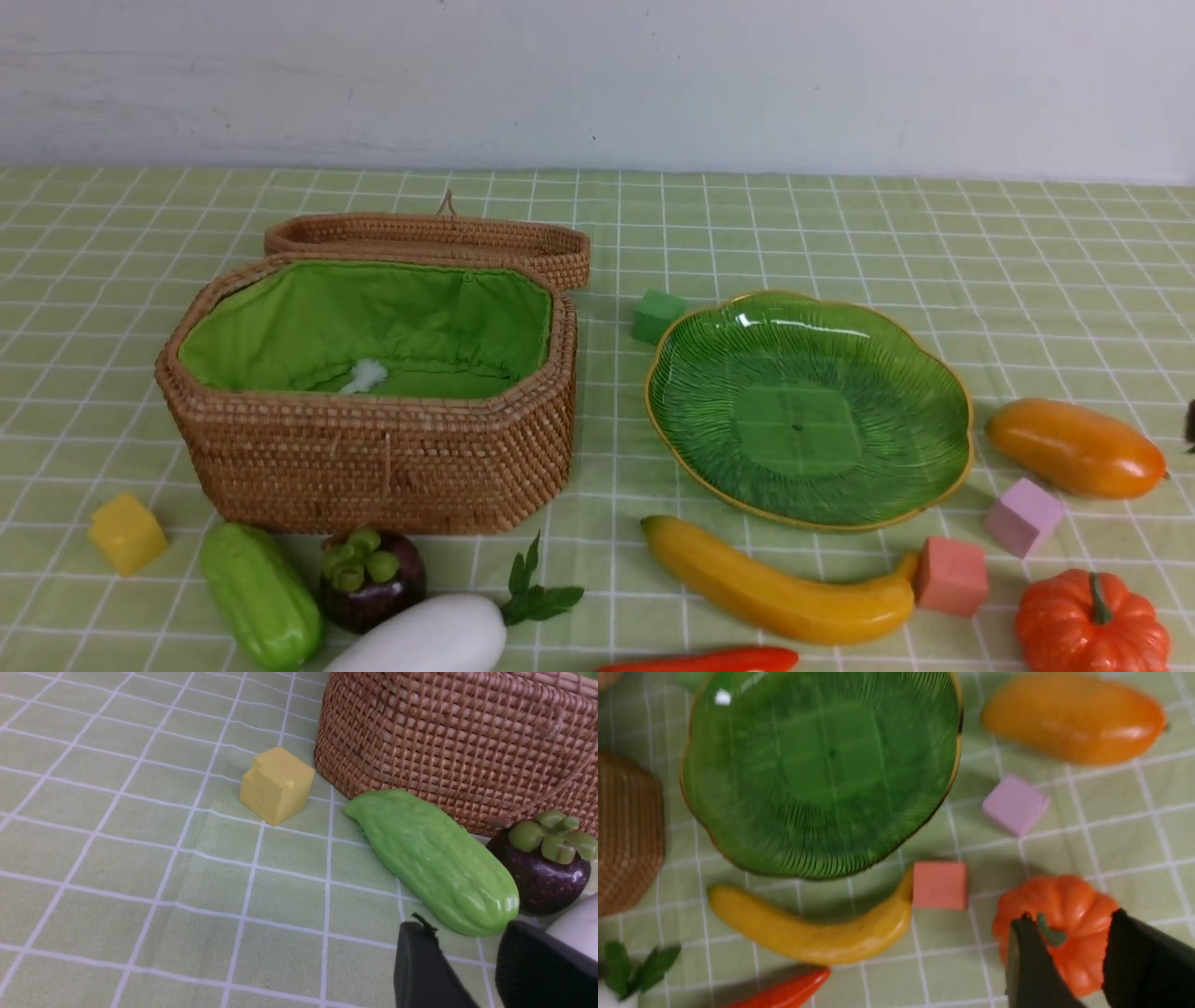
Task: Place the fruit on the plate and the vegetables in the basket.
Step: Use the right arm to grab a pumpkin and put it into the left basket
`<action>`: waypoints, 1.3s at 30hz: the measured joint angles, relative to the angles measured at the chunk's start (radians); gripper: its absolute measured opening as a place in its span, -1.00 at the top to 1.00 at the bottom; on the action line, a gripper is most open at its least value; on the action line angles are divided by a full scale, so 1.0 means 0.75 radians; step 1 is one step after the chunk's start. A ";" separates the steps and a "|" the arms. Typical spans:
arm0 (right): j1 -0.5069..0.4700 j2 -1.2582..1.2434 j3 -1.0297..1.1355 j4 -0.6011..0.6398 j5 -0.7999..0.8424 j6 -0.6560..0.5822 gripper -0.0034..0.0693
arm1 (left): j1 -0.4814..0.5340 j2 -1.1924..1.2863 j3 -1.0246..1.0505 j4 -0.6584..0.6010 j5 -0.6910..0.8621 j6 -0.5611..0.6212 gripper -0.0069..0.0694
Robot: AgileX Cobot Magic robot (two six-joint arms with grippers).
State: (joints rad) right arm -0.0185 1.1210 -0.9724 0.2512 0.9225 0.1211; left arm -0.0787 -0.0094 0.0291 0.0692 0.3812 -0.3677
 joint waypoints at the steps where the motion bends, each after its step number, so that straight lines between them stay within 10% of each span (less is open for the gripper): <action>1: 0.031 0.030 0.012 0.002 0.005 -0.008 0.20 | 0.000 0.000 0.000 0.000 0.000 0.000 0.19; 15: 0.240 0.346 0.062 -0.457 -0.018 0.321 -0.07 | 0.000 0.000 0.000 0.000 0.000 0.000 0.19; 23: 0.240 0.526 0.065 -0.442 -0.081 0.326 0.17 | 0.000 0.000 0.000 0.000 0.000 0.000 0.19; 31: 0.242 0.561 0.051 -0.443 -0.075 0.326 0.82 | 0.000 0.000 0.000 0.000 0.000 0.000 0.19; 39: 0.242 0.429 -0.232 -0.366 0.114 0.278 0.82 | 0.000 0.000 0.000 0.000 0.000 0.000 0.19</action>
State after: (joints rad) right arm 0.1630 1.4424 -1.1462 -0.0235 1.0079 0.3299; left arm -0.0787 -0.0094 0.0291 0.0692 0.3812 -0.3677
